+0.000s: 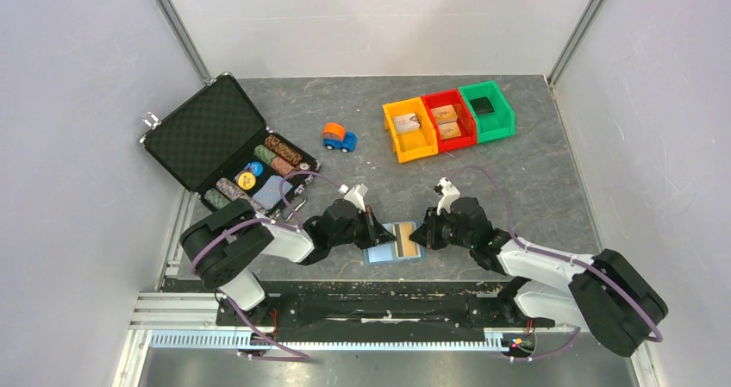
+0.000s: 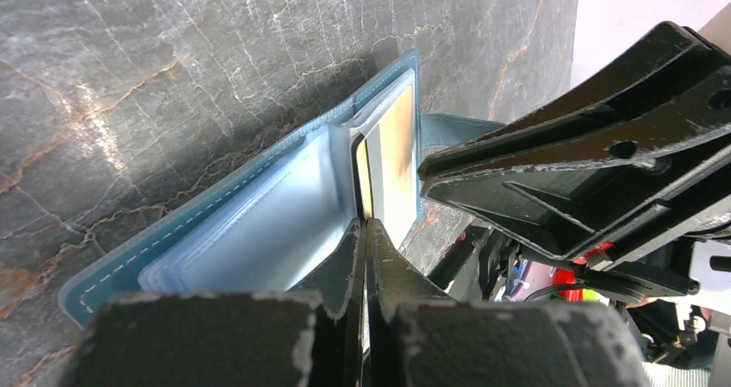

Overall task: Take the credit cards out of the card holder
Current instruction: Remove the credit card from the card holder.

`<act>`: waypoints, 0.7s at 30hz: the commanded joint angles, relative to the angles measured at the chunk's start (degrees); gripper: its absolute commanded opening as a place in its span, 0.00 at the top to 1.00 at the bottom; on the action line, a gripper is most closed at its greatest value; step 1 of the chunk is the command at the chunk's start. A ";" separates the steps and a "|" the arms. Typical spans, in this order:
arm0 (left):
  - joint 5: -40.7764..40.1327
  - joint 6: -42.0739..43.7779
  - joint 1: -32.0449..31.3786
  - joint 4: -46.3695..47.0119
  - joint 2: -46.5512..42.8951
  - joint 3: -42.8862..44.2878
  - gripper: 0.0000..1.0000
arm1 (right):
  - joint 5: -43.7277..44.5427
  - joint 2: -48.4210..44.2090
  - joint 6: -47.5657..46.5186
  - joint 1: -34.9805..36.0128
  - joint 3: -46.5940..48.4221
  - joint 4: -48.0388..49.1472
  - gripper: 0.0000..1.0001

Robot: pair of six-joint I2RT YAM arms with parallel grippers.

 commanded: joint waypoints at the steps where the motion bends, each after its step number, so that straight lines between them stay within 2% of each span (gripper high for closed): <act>1: 1.30 1.22 0.81 1.26 0.14 1.31 0.98 | -0.34 3.82 -0.12 0.29 2.47 4.56 0.85; 8: 1.76 1.10 3.34 1.65 -1.53 -1.26 0.98 | 3.13 8.08 -0.01 -0.36 2.51 2.01 0.85; 21: 1.30 2.42 4.37 0.06 -3.43 -2.42 0.98 | 2.92 8.26 0.51 -0.88 0.02 3.13 0.86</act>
